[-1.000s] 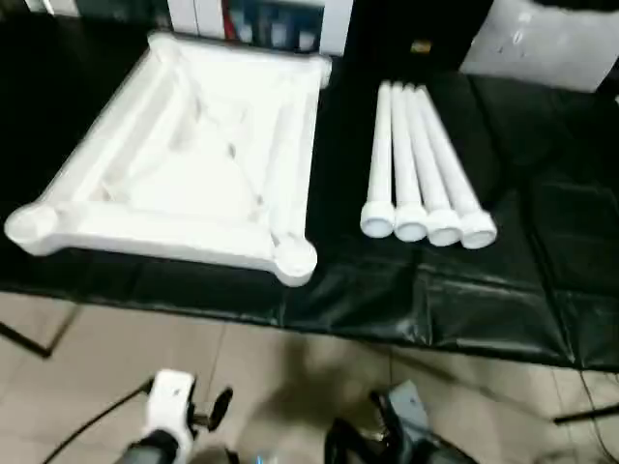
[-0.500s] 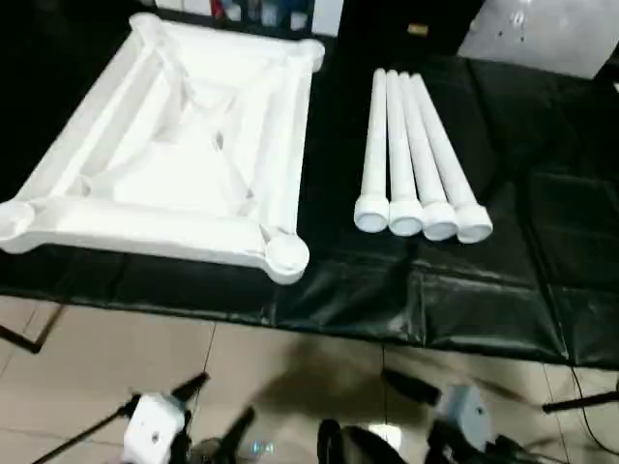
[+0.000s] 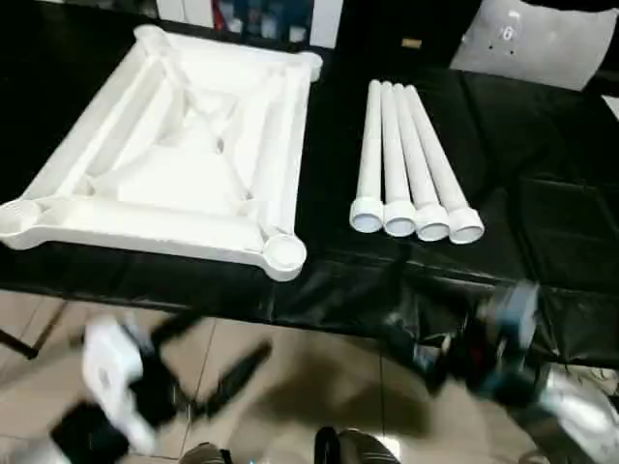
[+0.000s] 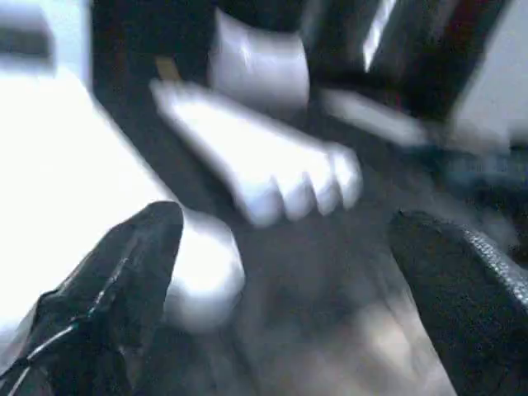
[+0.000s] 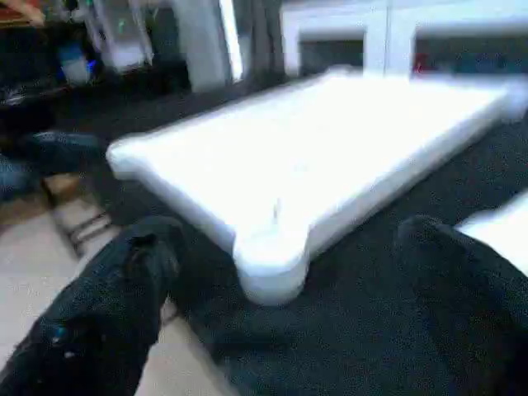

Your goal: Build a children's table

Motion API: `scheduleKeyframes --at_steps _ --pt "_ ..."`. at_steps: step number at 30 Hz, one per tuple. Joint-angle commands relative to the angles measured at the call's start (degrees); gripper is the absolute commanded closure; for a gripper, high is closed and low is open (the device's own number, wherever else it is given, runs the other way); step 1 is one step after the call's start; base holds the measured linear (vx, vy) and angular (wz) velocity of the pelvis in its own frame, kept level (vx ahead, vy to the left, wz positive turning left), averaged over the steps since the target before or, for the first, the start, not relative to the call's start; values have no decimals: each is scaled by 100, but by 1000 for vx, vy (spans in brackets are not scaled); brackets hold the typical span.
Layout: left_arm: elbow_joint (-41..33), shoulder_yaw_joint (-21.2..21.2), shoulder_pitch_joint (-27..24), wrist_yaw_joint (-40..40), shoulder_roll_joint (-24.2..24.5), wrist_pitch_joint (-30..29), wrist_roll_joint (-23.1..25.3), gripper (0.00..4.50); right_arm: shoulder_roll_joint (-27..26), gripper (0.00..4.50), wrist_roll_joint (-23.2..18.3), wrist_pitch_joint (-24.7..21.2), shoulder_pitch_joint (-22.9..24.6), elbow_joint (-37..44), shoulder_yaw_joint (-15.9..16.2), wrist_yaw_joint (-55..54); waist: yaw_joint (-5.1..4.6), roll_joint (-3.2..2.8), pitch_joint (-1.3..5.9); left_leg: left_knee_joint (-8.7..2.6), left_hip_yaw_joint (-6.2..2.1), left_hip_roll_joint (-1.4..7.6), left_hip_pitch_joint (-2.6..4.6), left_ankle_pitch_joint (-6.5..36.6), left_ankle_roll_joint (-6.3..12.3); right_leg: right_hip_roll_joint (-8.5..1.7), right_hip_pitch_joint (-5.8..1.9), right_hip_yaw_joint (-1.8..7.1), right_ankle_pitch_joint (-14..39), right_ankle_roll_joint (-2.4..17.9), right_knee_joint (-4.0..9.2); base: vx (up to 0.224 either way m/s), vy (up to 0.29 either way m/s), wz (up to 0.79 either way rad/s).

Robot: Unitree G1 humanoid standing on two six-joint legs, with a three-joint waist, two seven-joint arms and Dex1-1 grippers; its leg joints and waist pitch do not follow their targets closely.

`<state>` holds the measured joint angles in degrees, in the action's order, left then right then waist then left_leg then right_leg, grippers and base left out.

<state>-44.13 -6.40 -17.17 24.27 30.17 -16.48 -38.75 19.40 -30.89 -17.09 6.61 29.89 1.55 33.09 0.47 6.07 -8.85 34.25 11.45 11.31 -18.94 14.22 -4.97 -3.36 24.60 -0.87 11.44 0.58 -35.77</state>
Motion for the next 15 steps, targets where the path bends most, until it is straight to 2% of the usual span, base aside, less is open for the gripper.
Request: scheduleKeyframes --at_steps 1,2,4,5,6,7,8,9,10,11,12,13,14,15 --pt "-105 -131 242 -414 -51 -257 -405 11 -53 0 104 -216 -50 167 -39 -356 -14 -128 398 -357 -52 97 -19 -132 163 -215 -288 263 -21 999 284 0 0 0" --pt "4 -165 466 -604 -155 -312 -452 11 -180 0 173 -220 -134 122 -15 -510 0 -163 436 -351 -67 95 -30 -175 130 -220 -320 260 -96 988 264 0 0 0" --pt "150 -195 706 -782 -298 -353 -388 11 -301 0 333 -200 -199 61 51 -652 -24 -109 465 -336 -51 91 -57 -235 71 -203 -336 268 -262 918 260 0 0 0" --pt "461 -151 1078 -981 -494 -511 133 11 -448 0 729 -217 -284 -90 213 -910 -36 -143 516 -327 -49 88 -44 -118 27 -184 -336 258 -170 860 282 0 0 0" --pt "539 -130 1161 -1014 -523 -561 321 11 -475 0 844 -249 -307 -132 251 -1001 -31 -142 516 -324 -52 83 -39 -58 31 -179 -332 254 -68 828 290 0 0 0" --pt "694 -47 1308 -1121 -580 -692 675 11 -494 0 1025 -310 -351 -210 272 -1158 -20 -154 535 -327 -70 89 -65 30 8 -197 -361 263 175 741 306 0 0 0" --pt "914 78 1462 -1266 -588 -750 1148 11 -440 0 1339 -317 -417 -271 379 -1329 -4 -154 541 -318 -75 85 -58 69 -9 -201 -365 267 287 707 311 0 0 0" --pt "1254 268 1659 -1483 -653 -949 1479 11 -516 0 1836 -430 -540 -450 361 -1956 0 -167 570 -303 -71 79 -43 88 -86 -184 -333 262 550 558 334 0 0 0" --pt "1254 268 1659 -1483 -653 -949 1479 11 -516 0 1836 -430 -540 -450 361 -1956 0 -167 570 -303 -71 79 -43 88 -86 -184 -333 262 550 558 334 0 0 0" --pt "1385 352 1748 -1790 -611 -1044 1598 11 -712 0 2046 -220 -606 -585 267 -2349 23 -189 584 -304 -77 78 -63 239 -188 -189 -320 269 842 478 351 0 0 0" --pt "1458 419 1763 -1948 -594 -1075 1599 11 -842 0 1944 -606 -633 -617 201 -2643 8 -159 610 -295 -78 64 -67 257 -198 -178 -326 269 872 483 345 0 0 0" --pt "1492 525 1813 -2158 -560 -1112 1569 11 -918 0 1684 -1036 -668 -612 118 -2789 14 -172 616 -308 -107 60 -91 266 -230 -169 -353 273 862 487 331 0 0 0" --pt "1534 585 1812 -2180 -568 -1045 1570 11 -911 0 1257 -1131 -694 -616 47 -2531 7 -131 641 -296 -101 63 -77 292 -212 -150 -349 273 825 482 327 0 0 0" --pt "1580 592 1815 -2162 -620 -1013 1628 11 -922 0 1162 -1019 -714 -642 27 -2347 20 -174 636 -306 -113 86 -67 404 -174 -156 -327 265 802 516 322 0 0 0"
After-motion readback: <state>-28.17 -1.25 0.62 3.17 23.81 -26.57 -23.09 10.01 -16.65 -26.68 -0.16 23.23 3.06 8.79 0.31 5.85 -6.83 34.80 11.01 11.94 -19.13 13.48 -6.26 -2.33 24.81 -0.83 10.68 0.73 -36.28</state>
